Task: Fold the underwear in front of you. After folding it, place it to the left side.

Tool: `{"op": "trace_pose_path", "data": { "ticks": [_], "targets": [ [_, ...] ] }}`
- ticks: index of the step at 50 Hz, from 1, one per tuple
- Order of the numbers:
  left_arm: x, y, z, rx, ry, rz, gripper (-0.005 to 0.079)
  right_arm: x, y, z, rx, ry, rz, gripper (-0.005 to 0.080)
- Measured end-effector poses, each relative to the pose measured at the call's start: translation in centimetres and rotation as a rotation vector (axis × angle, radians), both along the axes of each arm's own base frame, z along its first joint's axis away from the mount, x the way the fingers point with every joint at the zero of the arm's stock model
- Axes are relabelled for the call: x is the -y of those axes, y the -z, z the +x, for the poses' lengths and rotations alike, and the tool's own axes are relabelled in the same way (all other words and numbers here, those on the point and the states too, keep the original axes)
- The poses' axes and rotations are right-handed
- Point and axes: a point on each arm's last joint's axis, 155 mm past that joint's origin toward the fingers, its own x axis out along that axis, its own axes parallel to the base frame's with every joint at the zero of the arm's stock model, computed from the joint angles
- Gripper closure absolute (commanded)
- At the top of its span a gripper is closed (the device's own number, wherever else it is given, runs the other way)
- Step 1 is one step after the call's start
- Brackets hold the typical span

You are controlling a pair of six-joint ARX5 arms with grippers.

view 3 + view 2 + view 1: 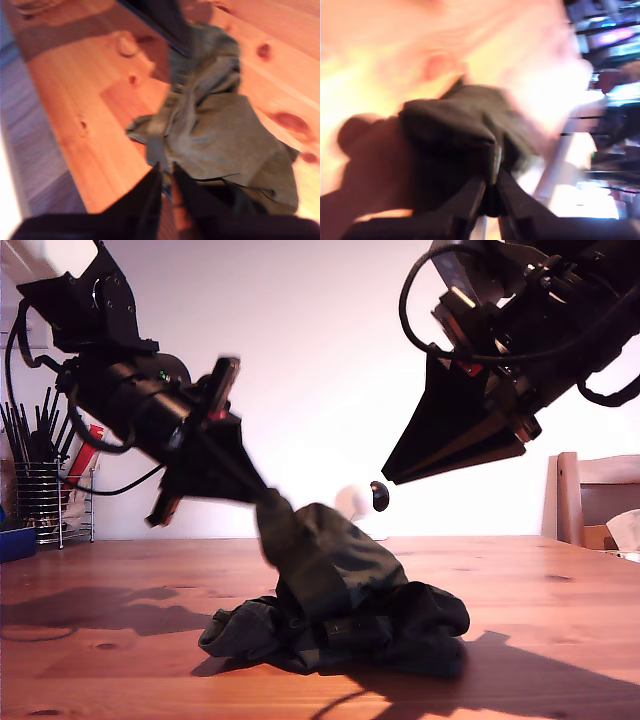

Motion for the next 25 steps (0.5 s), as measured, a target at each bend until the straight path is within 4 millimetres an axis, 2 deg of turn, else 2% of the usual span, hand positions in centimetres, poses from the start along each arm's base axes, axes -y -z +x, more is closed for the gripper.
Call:
{"op": "trace_pose_path", "data": {
  "ticks": [11,19,25],
  "targets": [
    [3.4,-2.2,-1.8,-0.006,0.080,-0.091,0.0763,-1.5,-0.4,-0.7,0.040,-0.038,-0.002,0.0467],
    [5.8,-3.2,-2.8,-0.018,0.106,-0.136,0.0763,-1.9,-0.5,-0.4,0.079,-0.027,-0.018,0.0464],
    [6.7,-3.8,-2.8,-0.008,0.113,-0.166,0.0763,-1.5,-0.2,-0.1,0.087,-0.001,-0.049,0.0464]
  ]
}}
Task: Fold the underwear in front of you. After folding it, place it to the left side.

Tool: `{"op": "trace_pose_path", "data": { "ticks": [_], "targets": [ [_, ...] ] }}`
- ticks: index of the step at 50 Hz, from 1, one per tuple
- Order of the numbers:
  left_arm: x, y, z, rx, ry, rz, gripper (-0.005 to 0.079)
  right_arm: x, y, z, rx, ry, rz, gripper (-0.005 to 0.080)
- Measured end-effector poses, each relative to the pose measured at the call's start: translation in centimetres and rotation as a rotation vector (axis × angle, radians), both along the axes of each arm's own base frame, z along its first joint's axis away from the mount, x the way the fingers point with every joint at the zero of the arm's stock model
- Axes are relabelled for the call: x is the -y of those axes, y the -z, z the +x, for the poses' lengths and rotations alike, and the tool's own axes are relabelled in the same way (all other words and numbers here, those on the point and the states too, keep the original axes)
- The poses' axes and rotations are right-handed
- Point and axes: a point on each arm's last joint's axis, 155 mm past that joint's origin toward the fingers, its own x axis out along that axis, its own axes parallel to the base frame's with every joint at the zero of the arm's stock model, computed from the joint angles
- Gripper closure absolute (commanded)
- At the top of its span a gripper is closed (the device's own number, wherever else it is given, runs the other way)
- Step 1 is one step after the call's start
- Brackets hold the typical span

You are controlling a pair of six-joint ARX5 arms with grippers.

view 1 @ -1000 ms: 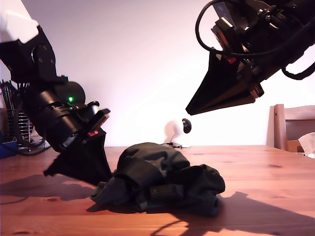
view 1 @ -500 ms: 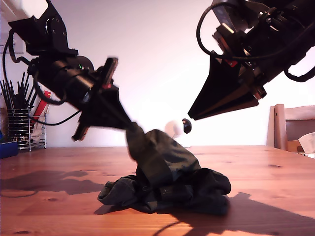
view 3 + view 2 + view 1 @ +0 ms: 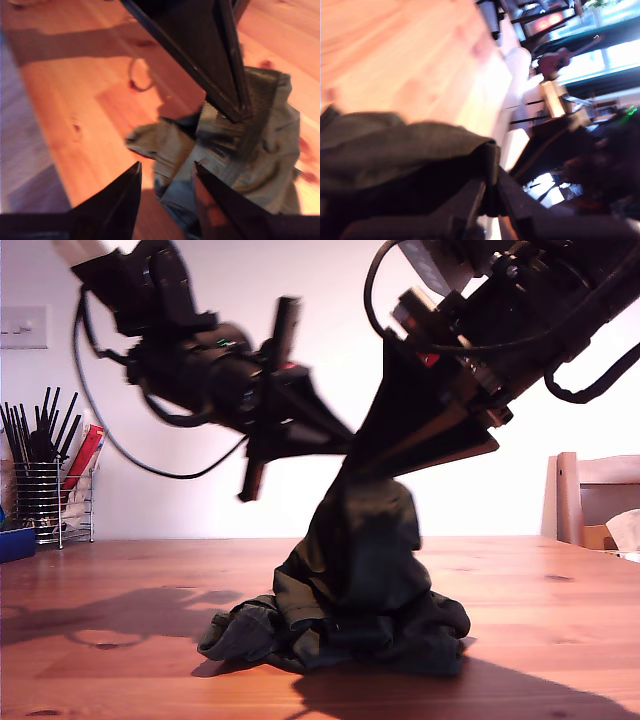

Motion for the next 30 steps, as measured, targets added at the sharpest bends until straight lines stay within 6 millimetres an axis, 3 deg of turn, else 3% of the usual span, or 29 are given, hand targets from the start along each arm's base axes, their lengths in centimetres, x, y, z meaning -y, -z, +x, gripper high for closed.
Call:
{"op": "trace_pose_path", "data": {
  "ticks": [8,18,25,30],
  "targets": [
    [0.3,-0.9,0.8,-0.019,-0.030,-0.007,0.0763,1.1,0.5,0.9,0.022,0.061,-0.051,0.0400],
    [1.0,-3.5,3.1,0.048,-0.073,-0.033,0.0763,1.4,0.5,1.5,0.040,0.088,-0.064,0.0375],
    [1.8,-4.9,3.7,0.072,-0.085,-0.053,0.0763,1.8,-0.1,2.5,0.079,0.125,-0.073,0.0361],
    [2.2,-5.0,3.4,0.061,-0.082,-0.054,0.0763,2.0,-2.0,4.1,0.135,0.172,-0.076,0.0361]
  ]
}}
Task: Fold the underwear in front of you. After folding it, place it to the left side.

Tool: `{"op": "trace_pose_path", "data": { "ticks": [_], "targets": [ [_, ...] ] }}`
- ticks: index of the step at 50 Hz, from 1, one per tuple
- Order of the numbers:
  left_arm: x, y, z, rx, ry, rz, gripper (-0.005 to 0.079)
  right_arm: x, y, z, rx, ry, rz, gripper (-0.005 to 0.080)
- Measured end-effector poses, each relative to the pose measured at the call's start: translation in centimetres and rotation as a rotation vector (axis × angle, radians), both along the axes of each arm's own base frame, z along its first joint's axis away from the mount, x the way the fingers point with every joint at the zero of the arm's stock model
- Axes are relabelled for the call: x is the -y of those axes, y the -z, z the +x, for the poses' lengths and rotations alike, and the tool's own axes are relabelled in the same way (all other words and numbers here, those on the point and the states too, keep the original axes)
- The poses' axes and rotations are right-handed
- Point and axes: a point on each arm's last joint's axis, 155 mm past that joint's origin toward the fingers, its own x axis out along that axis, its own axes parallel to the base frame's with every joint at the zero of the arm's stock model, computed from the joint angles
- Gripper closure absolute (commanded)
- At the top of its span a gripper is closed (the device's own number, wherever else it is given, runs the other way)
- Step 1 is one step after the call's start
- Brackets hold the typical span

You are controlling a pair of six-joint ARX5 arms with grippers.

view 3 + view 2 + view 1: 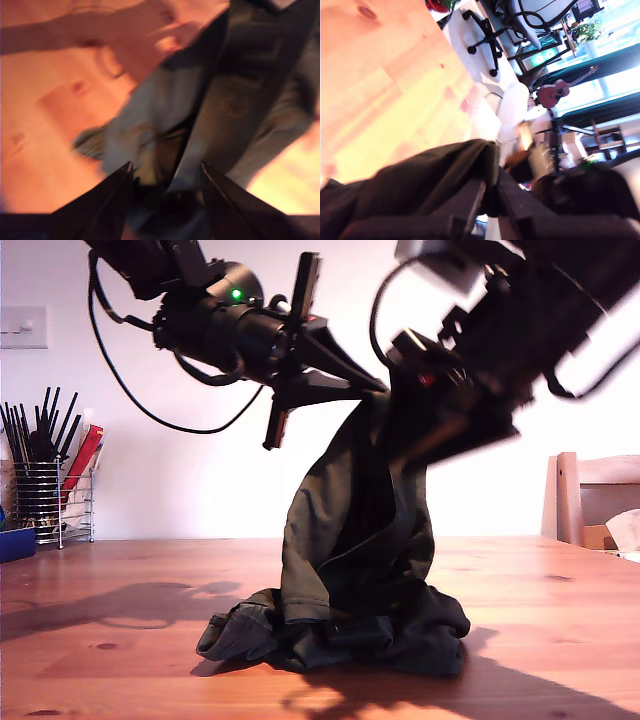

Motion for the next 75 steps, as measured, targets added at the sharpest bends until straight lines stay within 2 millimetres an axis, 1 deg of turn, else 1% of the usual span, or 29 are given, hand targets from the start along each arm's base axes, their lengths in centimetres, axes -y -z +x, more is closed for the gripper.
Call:
{"op": "trace_pose_path", "data": {
  "ticks": [6,9,16,20,25,29,40,48,51,60,63,66,68,70,72,75],
  "targets": [
    [0.6,-0.5,-0.3,-0.008,0.009,-0.018,0.0763,0.1,-3.1,2.1,0.090,0.057,0.009,0.0361],
    [0.7,-0.8,-0.3,-0.017,0.008,-0.029,0.0763,0.3,-3.6,2.5,0.107,0.072,0.008,0.0361],
    [0.8,-1.4,-0.3,-0.027,0.012,-0.040,0.0763,0.9,-3.2,2.7,0.108,0.098,-0.019,0.0361],
    [1.0,-2.6,-0.2,-0.017,0.021,-0.063,0.0763,1.2,-3.2,2.9,0.115,0.114,-0.028,0.0361],
    [1.3,-4.6,0.0,0.020,0.036,-0.099,0.0763,1.2,-3.3,3.0,0.119,0.115,-0.026,0.0361],
    [1.4,-5.5,0.2,0.041,0.038,-0.112,0.0763,1.2,-3.5,3.1,0.127,0.119,-0.021,0.0361],
    [1.3,-5.6,-0.3,0.017,0.054,-0.117,0.0763,2.0,-3.9,3.9,0.162,0.175,-0.037,0.0362],
    [1.4,-5.9,-0.6,0.010,0.068,-0.128,0.0763,2.0,-4.1,4.3,0.174,0.183,-0.033,0.0362],
    [1.4,-5.9,-0.7,0.007,0.075,-0.133,0.0763,1.8,-3.8,4.5,0.173,0.183,-0.034,0.0362],
    [1.7,-6.2,-1.2,0.009,0.086,-0.136,0.0763,1.5,-0.8,5.5,0.134,0.191,-0.078,0.0362],
    [1.7,-6.2,-1.4,0.007,0.091,-0.137,0.0763,1.3,-0.8,5.7,0.140,0.192,-0.073,0.0361],
    [1.8,-6.2,-1.5,0.001,0.095,-0.138,0.0763,1.2,-1.3,5.9,0.156,0.194,-0.060,0.0362],
    [1.8,-6.3,-1.6,0.001,0.098,-0.139,0.0763,1.2,-1.6,6.0,0.165,0.195,-0.052,0.0370],
    [1.8,-6.3,-1.6,0.002,0.099,-0.140,0.0763,1.2,-1.7,6.0,0.169,0.197,-0.050,0.0395],
    [1.8,-6.4,-1.7,0.004,0.100,-0.141,0.0763,1.3,-1.7,6.0,0.171,0.201,-0.052,0.0437],
    [1.8,-6.5,-1.7,0.005,0.100,-0.141,0.0763,1.3,-1.6,6.0,0.165,0.201,-0.058,0.0526]
  ]
}}
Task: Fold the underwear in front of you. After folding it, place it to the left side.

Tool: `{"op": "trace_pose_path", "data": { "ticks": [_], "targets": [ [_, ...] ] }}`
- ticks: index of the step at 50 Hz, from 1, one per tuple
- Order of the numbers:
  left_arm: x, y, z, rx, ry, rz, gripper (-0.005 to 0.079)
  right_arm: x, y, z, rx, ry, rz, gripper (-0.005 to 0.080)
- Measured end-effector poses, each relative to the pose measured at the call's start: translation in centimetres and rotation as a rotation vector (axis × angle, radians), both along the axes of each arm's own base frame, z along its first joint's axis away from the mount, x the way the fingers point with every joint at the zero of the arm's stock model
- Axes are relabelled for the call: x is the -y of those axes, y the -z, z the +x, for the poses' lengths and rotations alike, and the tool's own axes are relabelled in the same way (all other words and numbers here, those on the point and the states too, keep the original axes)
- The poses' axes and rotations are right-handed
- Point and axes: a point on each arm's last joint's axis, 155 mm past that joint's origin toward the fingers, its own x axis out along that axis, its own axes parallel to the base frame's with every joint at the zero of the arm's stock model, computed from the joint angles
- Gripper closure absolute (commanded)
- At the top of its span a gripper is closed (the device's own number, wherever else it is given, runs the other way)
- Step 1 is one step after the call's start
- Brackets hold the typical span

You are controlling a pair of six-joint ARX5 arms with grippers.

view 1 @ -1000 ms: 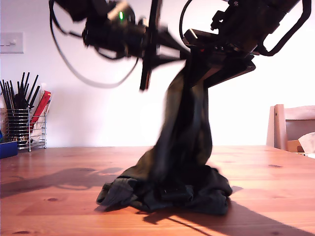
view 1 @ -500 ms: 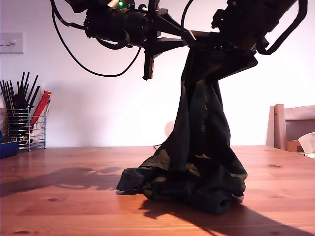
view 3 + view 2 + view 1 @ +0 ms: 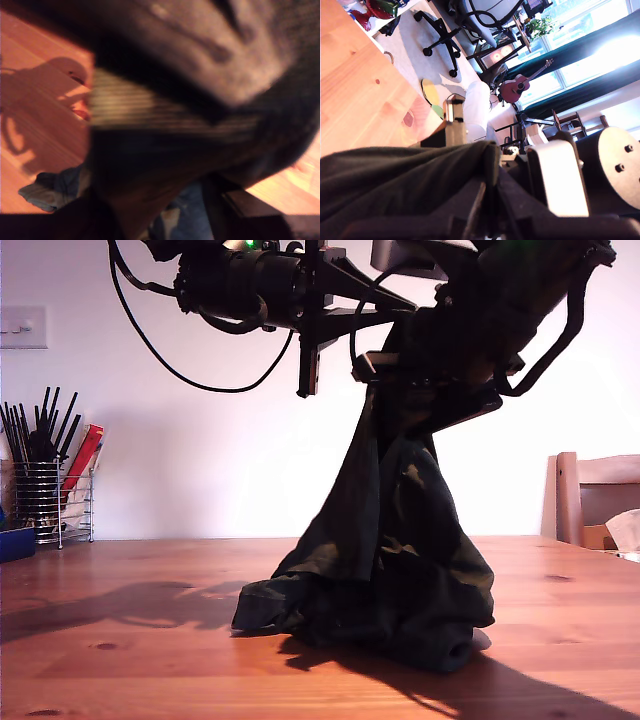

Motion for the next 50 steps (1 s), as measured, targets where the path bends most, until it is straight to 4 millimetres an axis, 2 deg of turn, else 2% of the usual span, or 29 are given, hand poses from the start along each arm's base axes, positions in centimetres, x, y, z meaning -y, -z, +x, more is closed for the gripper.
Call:
{"op": "trace_pose_path", "data": {
  "ticks": [6,13,25,34,41,50],
  "targets": [
    [-0.1,-0.3,0.0,0.009,-0.005,-0.002,0.0763,0.1,0.3,-0.1,-0.010,0.000,-0.008,0.0689],
    [-0.8,-0.7,0.9,0.031,-0.039,0.000,0.0763,0.2,0.6,-0.3,-0.013,-0.013,-0.036,0.0760],
    [-2.7,0.2,3.3,0.060,-0.132,0.052,0.0763,1.0,1.3,-0.9,-0.025,-0.028,-0.113,0.0765],
    [-3.1,1.1,3.6,0.071,-0.150,0.094,0.0763,1.9,2.1,-1.5,-0.061,-0.042,-0.191,0.0765],
    [-3.3,1.9,4.2,0.142,-0.179,0.137,0.0763,2.6,1.7,-2.0,-0.091,-0.068,-0.278,0.0765],
    [-3.9,2.2,5.2,0.207,-0.221,0.177,0.0763,2.9,-0.4,-2.2,-0.123,-0.088,-0.329,0.0765]
  ]
}}
